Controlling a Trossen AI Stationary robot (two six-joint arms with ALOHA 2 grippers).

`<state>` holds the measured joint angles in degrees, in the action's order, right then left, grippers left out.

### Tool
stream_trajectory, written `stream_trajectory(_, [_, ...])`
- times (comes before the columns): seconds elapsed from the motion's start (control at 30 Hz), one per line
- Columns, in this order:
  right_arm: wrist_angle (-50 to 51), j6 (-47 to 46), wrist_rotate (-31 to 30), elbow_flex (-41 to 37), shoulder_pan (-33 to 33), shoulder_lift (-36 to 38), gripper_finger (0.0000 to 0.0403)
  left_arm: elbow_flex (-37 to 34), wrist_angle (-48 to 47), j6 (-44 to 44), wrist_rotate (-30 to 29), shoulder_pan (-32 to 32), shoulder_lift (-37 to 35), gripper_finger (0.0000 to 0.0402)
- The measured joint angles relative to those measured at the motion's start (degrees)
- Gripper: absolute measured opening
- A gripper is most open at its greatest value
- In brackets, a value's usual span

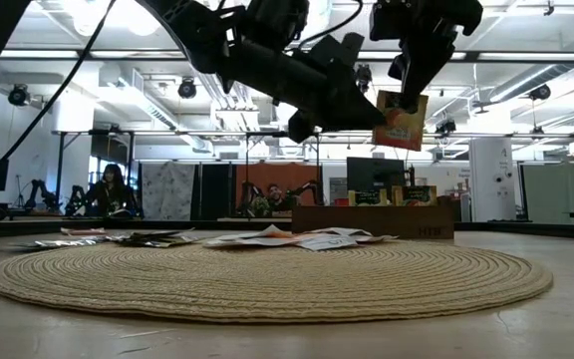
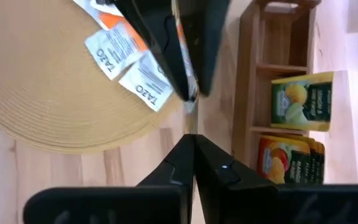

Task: Pick & Place Tea
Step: Put the mango tea bag into the right section of the wooden organizer

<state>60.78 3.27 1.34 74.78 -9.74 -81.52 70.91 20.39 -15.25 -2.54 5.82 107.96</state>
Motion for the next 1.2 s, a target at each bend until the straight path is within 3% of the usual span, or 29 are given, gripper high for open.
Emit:
stream_trajectory(0.17, [2.4, 0.2, -2.4, -0.5, -2.6, 0.0, 0.0008, 0.0, -3.7, -0.3, -5.6, 0.1, -0.4, 0.0130])
stream_trajectory(0.3, [2.9, 3.1, -3.4, -2.6, -7.0, 0.0, 0.0008, 0.0, -8.1, -4.2, -6.6, 0.0, -2.3, 0.0158])
stream_trajectory(0.5, [-2.4, 7.3, -3.5, -8.2, -13.5, -0.6, 0.0008, 0.0, -13.4, -4.3, -6.6, 0.0, -5.1, 0.0163])
stream_trajectory(0.77, [-6.4, 12.8, -3.9, -11.1, -15.8, -2.2, 0.0008, -1.9, -17.5, -2.2, -9.7, 0.1, -9.9, 0.0163])
stream_trajectory(0.97, [-6.7, 13.5, -4.1, -12.6, -16.2, -4.8, 0.0008, -8.3, -17.4, -4.7, -14.0, 0.7, -14.9, 0.0163])
stream_trajectory(1.2, [-9.5, 14.4, -4.5, -12.7, -16.6, -7.8, 0.0008, -16.3, -17.3, -8.7, -14.7, 0.8, -21.4, 0.0163])
